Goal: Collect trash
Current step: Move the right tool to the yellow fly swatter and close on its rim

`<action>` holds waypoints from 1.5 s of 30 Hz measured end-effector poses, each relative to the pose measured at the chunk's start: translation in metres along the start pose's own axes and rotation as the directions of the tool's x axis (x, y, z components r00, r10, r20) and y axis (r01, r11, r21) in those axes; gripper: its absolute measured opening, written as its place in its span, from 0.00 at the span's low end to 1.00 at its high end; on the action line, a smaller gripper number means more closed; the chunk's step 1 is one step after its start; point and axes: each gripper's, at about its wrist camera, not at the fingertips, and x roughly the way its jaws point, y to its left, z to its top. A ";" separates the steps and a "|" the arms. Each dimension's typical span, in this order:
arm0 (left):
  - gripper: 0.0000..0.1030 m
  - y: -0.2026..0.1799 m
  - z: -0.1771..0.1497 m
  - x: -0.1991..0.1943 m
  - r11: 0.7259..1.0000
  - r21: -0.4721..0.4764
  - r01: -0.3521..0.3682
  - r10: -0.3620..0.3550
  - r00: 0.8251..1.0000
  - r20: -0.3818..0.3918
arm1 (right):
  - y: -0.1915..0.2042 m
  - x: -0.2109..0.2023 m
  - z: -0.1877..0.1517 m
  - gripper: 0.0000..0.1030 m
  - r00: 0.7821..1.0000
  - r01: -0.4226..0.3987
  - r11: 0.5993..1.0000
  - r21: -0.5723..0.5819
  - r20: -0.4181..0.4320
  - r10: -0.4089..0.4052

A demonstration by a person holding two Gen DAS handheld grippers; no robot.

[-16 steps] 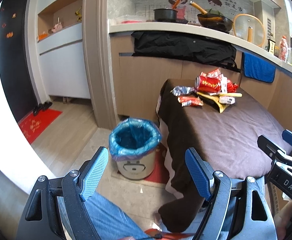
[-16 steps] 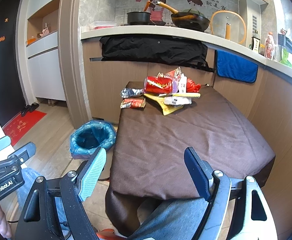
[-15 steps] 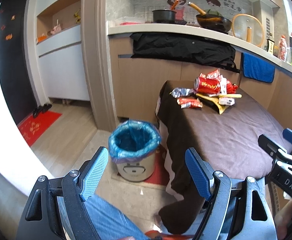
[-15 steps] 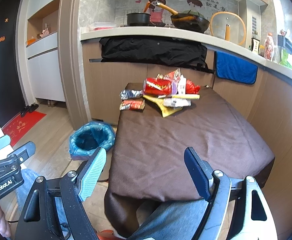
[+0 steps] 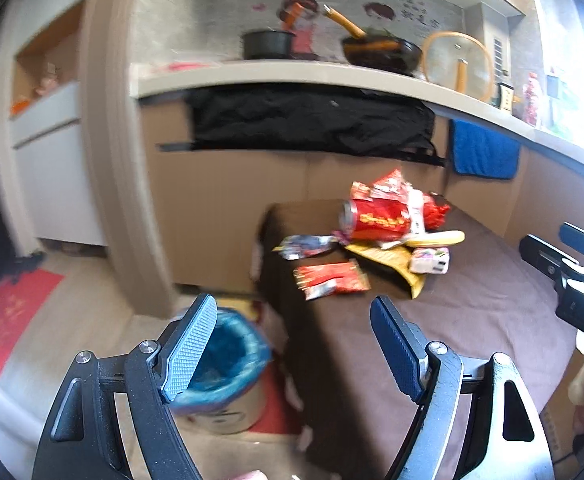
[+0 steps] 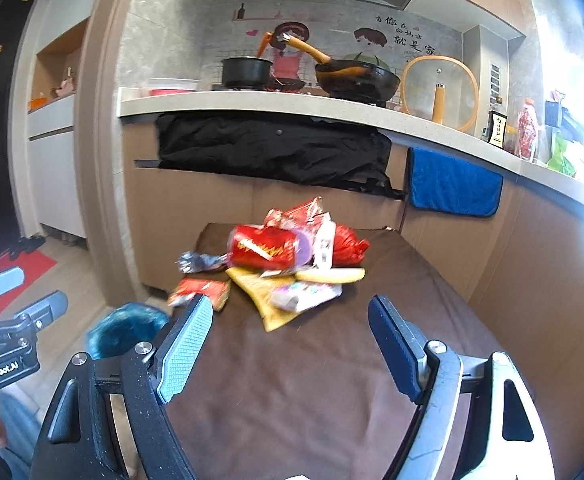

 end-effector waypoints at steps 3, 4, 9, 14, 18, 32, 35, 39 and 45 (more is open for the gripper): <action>0.77 -0.003 0.015 0.040 0.998 0.022 0.052 -0.052 0.998 -0.026 | -0.011 0.033 0.008 0.75 1.000 -0.011 1.000 0.003 -0.027 0.011; 0.78 -0.008 0.018 0.052 0.998 0.032 0.052 -0.051 0.998 -0.022 | -0.014 0.049 0.011 0.75 0.999 -0.013 1.000 -0.003 -0.044 0.013; 0.78 -0.018 0.031 0.113 0.995 0.057 0.085 -0.080 0.993 -0.086 | -0.025 0.105 0.014 0.75 0.993 -0.006 1.000 0.004 -0.116 0.007; 0.78 -0.021 0.030 0.148 0.992 0.070 0.106 -0.096 0.986 -0.134 | -0.052 0.163 0.017 0.75 0.979 0.021 0.994 0.105 -0.202 0.000; 0.78 -0.021 0.023 0.167 0.989 0.057 0.138 -0.126 0.974 -0.189 | -0.072 0.204 0.011 0.75 0.966 0.073 0.976 0.204 -0.257 -0.018; 0.73 -0.011 0.012 0.188 0.991 0.041 0.124 -0.110 0.965 -0.240 | -0.095 0.266 -0.012 0.24 0.922 -0.081 0.888 0.453 -0.304 0.239; 0.68 -0.011 0.013 0.193 0.992 0.023 0.123 -0.113 0.960 -0.256 | -0.090 0.253 -0.005 0.18 0.941 -0.081 0.924 0.373 -0.278 0.195; 0.64 -0.011 0.013 0.201 0.989 -0.009 0.148 -0.145 0.946 -0.291 | -0.081 0.231 0.003 0.16 0.957 -0.071 0.955 0.288 -0.251 0.147; 0.62 -0.009 0.011 0.213 0.986 -0.049 0.158 -0.165 0.928 -0.335 | -0.086 0.220 0.012 0.15 0.970 -0.044 0.976 0.213 -0.226 0.093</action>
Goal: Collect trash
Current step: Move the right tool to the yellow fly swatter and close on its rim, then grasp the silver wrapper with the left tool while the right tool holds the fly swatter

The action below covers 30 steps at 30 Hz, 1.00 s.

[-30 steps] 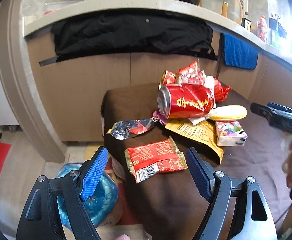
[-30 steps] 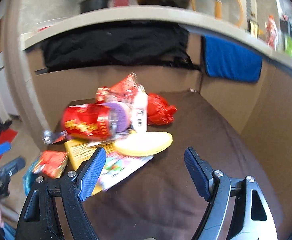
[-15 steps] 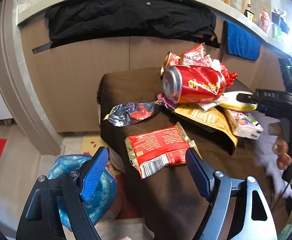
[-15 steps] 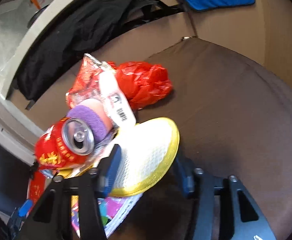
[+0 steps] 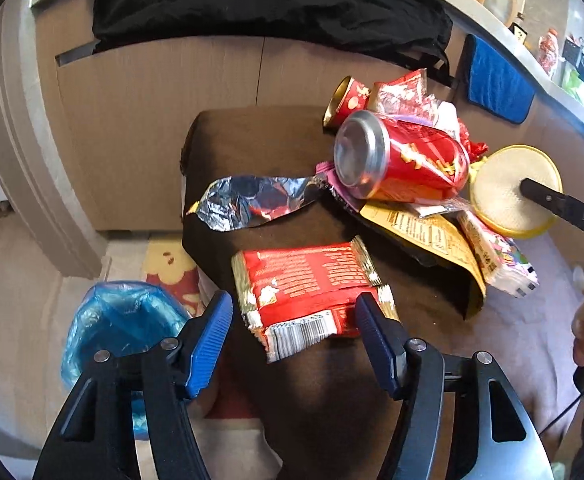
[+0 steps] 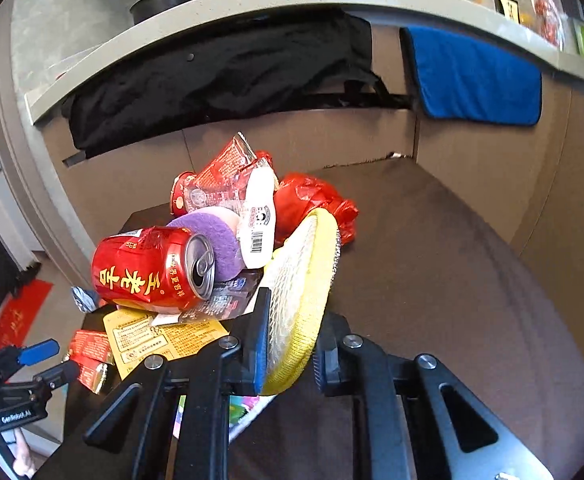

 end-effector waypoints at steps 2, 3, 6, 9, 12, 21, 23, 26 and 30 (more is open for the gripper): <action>0.62 0.002 0.001 0.005 1.000 -0.019 0.006 -0.007 1.000 -0.012 | -0.002 -0.002 -0.001 0.15 1.000 0.005 1.000 0.000 -0.002 -0.005; 0.62 0.003 0.002 0.007 1.000 -0.030 0.006 -0.007 1.000 -0.017 | -0.002 -0.001 -0.002 0.15 1.000 0.005 1.000 0.001 -0.003 -0.005; 0.62 0.007 0.006 0.013 0.998 -0.069 -0.002 0.000 1.000 -0.027 | -0.002 -0.001 -0.003 0.15 1.000 0.011 1.000 -0.002 -0.003 -0.011; 0.62 0.012 0.009 0.014 0.993 -0.116 -0.016 0.013 1.000 -0.025 | -0.003 -0.004 -0.004 0.15 1.000 0.012 1.000 -0.005 0.002 -0.012; 0.62 0.020 0.009 0.012 0.989 -0.147 -0.028 0.026 1.000 -0.012 | -0.004 -0.006 -0.003 0.15 1.000 0.017 1.000 -0.014 0.007 -0.017; 0.39 0.042 0.006 0.018 0.964 -0.263 0.035 -0.045 0.999 -0.031 | -0.010 -0.012 -0.005 0.15 1.000 0.021 1.000 -0.016 0.015 -0.020; 0.34 0.040 0.008 0.008 0.968 -0.250 0.016 -0.017 1.000 -0.001 | -0.010 -0.014 -0.005 0.15 1.000 0.017 1.000 -0.021 0.020 -0.016; 0.33 0.027 0.013 -0.003 0.982 -0.187 -0.012 0.017 1.000 0.025 | -0.007 -0.020 -0.004 0.14 0.999 0.016 0.999 -0.035 0.032 -0.015; 0.28 0.012 0.018 -0.020 0.991 -0.132 -0.015 0.022 0.998 0.057 | -0.002 -0.029 -0.003 0.13 0.999 0.015 0.999 -0.044 0.047 -0.013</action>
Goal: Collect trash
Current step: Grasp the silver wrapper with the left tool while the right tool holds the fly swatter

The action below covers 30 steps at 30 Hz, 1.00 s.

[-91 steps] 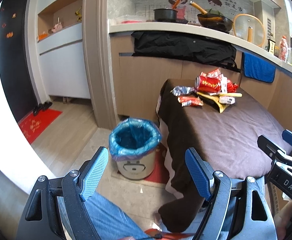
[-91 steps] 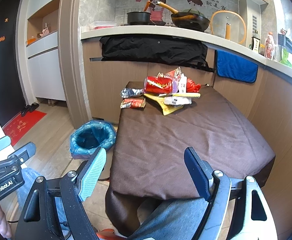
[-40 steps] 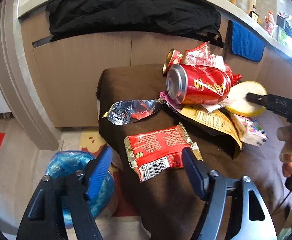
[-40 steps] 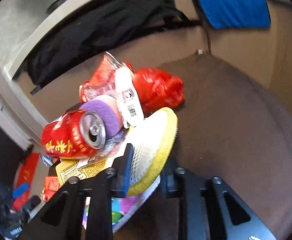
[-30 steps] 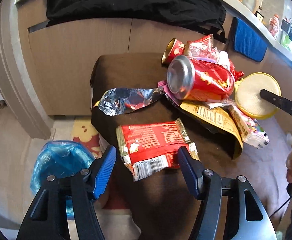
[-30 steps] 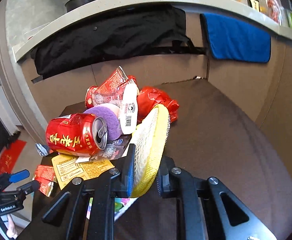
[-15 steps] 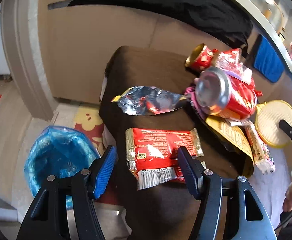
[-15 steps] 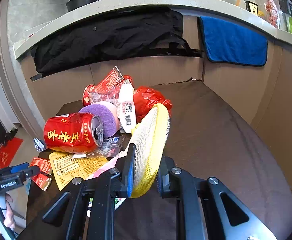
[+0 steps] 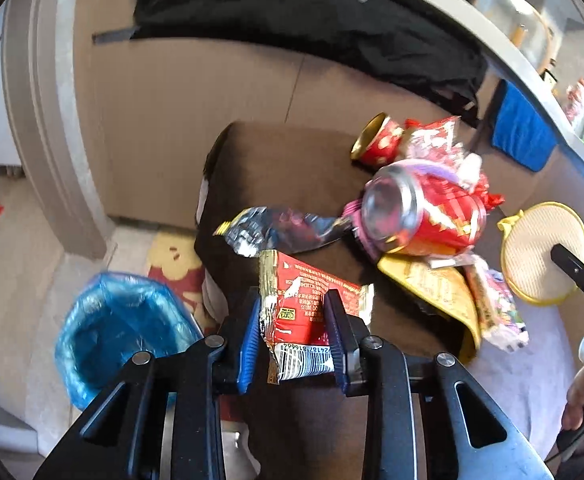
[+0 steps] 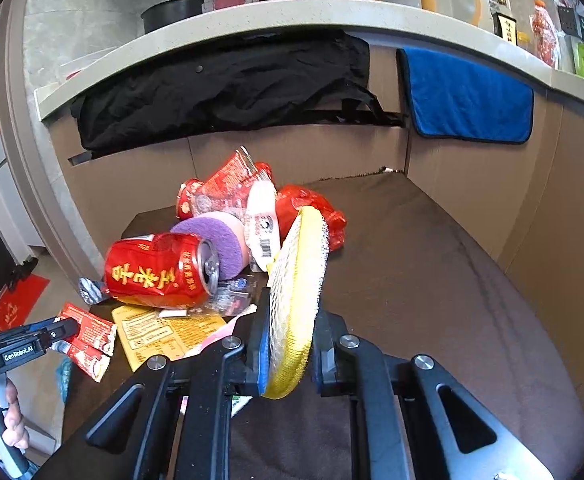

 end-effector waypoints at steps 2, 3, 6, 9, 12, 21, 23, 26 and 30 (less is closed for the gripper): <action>0.23 -0.005 0.003 -0.011 1.000 0.018 0.007 -0.007 1.000 0.018 | 0.004 -0.008 0.002 0.13 1.000 -0.005 1.000 0.000 0.011 0.005; 0.18 -0.007 0.004 -0.018 0.999 0.031 0.009 -0.010 1.000 0.029 | 0.005 -0.011 0.003 0.13 1.000 -0.010 1.000 0.003 0.015 0.010; 0.05 -0.013 0.010 -0.041 0.998 0.068 0.006 -0.010 0.998 0.063 | 0.012 -0.026 0.008 0.13 0.999 -0.020 1.000 -0.004 0.033 0.021; 0.03 -0.011 0.015 -0.067 0.996 0.088 -0.002 -0.008 0.994 0.111 | 0.027 -0.046 0.015 0.13 0.997 -0.032 0.999 -0.027 0.065 0.034; 0.03 -0.003 0.022 -0.094 0.996 0.086 0.002 -0.015 0.988 0.151 | 0.046 -0.066 0.021 0.13 0.994 -0.055 0.997 -0.050 0.093 0.060; 0.02 0.042 0.026 -0.157 0.997 0.052 -0.051 0.038 0.974 0.222 | 0.118 -0.106 0.031 0.13 0.976 -0.161 0.979 -0.124 0.130 0.177; 0.02 0.052 0.021 -0.159 0.998 0.039 -0.058 0.049 0.976 0.211 | 0.129 -0.108 0.030 0.13 0.974 -0.167 0.976 -0.143 0.131 0.186; 0.02 0.062 0.012 -0.151 0.998 0.017 -0.054 0.051 0.983 0.178 | 0.140 -0.113 0.028 0.13 0.974 -0.156 0.973 -0.168 0.138 0.180; 0.02 0.059 0.000 -0.135 0.999 0.030 -0.040 0.036 0.989 0.140 | 0.134 -0.111 0.025 0.13 0.977 -0.150 0.976 -0.157 0.128 0.171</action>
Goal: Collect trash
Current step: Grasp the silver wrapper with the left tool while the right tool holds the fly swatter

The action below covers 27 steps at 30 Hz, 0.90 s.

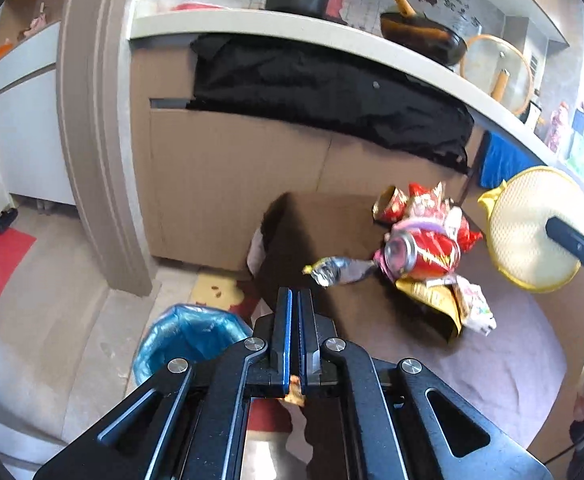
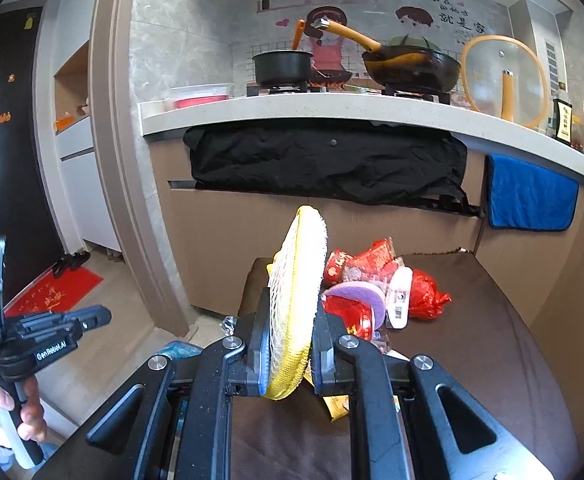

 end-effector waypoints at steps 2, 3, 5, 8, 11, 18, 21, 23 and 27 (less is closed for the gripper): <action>0.02 -0.004 -0.006 0.005 1.000 0.012 0.006 -0.006 1.000 -0.012 | -0.007 0.000 -0.004 0.13 1.000 0.013 1.000 0.010 -0.010 -0.013; 0.02 -0.006 -0.009 0.009 1.000 0.016 0.011 -0.010 1.000 -0.021 | -0.012 0.001 -0.007 0.13 1.000 0.023 1.000 0.016 -0.015 -0.023; 0.02 -0.009 -0.012 0.014 1.000 0.017 0.023 -0.022 0.999 -0.036 | -0.022 0.003 -0.011 0.13 0.999 0.038 0.999 0.029 -0.027 -0.037; 0.02 -0.019 -0.016 0.024 0.998 0.015 0.054 -0.053 0.997 -0.055 | -0.037 0.005 -0.017 0.13 0.997 0.060 0.997 0.055 -0.045 -0.058; 0.04 -0.029 -0.017 0.031 0.995 0.019 0.095 -0.094 0.994 -0.049 | -0.051 0.006 -0.024 0.13 0.995 0.084 0.994 0.068 -0.055 -0.080; 0.16 -0.078 -0.003 0.073 0.965 0.086 0.248 -0.237 0.963 -0.126 | -0.078 0.011 -0.034 0.13 0.991 0.121 0.989 0.082 -0.067 -0.116; 0.48 -0.099 0.002 0.086 0.953 0.119 0.280 -0.265 0.956 -0.126 | -0.093 0.018 -0.042 0.13 0.987 0.145 0.986 0.082 -0.080 -0.139; 0.56 -0.108 0.001 0.092 0.948 0.135 0.289 -0.273 0.954 -0.125 | -0.104 0.022 -0.046 0.13 0.984 0.156 0.983 0.095 -0.096 -0.147; 0.71 -0.108 -0.010 0.096 0.955 0.132 0.267 -0.260 0.963 -0.068 | -0.122 0.029 -0.057 0.13 0.979 0.167 0.977 0.129 -0.135 -0.150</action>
